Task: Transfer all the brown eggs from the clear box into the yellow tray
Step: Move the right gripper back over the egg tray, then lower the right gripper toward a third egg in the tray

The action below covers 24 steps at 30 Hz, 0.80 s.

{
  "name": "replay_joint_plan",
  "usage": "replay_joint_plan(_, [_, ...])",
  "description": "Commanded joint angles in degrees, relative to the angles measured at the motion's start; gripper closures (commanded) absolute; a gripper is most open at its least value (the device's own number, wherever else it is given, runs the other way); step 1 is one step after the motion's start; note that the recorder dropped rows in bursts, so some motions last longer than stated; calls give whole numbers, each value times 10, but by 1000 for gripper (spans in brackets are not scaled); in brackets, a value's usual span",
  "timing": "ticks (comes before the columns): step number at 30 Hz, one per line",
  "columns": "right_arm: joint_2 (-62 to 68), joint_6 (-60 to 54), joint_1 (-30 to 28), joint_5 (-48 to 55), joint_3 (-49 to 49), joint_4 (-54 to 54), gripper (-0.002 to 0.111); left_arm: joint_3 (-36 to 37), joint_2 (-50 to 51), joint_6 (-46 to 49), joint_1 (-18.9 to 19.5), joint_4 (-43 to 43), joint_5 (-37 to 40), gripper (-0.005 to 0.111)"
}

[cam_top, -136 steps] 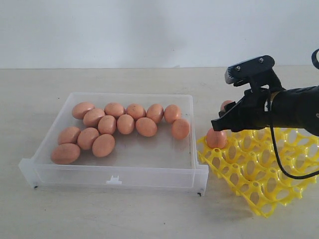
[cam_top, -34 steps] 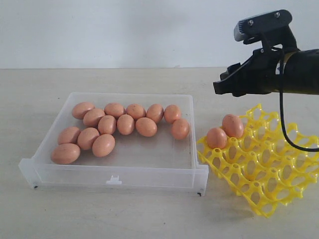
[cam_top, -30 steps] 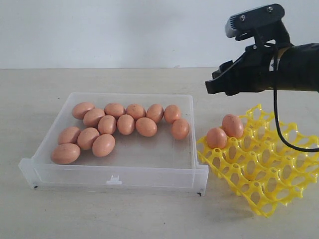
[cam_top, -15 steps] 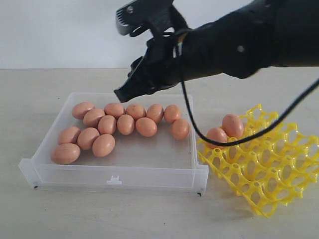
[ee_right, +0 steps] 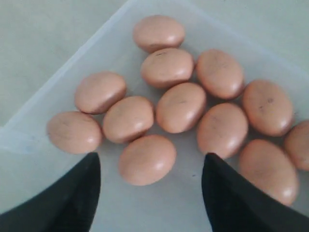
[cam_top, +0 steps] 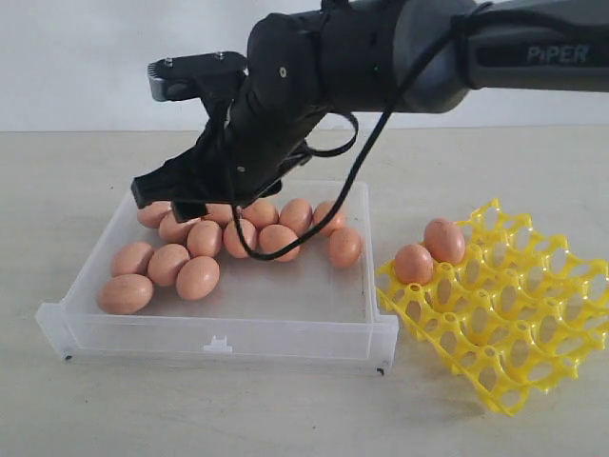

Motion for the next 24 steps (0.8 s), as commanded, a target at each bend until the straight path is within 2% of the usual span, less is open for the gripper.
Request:
replay_joint_plan(1, [24, 37, 1, 16, -11, 106, 49, 2, 2, 1, 0, 1, -3, 111])
replay_joint_plan(6, [44, 118, 1, 33, -11, 138, 48, 2, 2, 1, 0, 1, -3, 111])
replay_joint_plan(12, [64, 116, 1, 17, -11, 217, 47, 2, 2, 1, 0, 1, -3, 111])
replay_joint_plan(24, [70, 117, -4, -19, -11, 214, 47, 2, 2, 1, 0, 1, -3, 111])
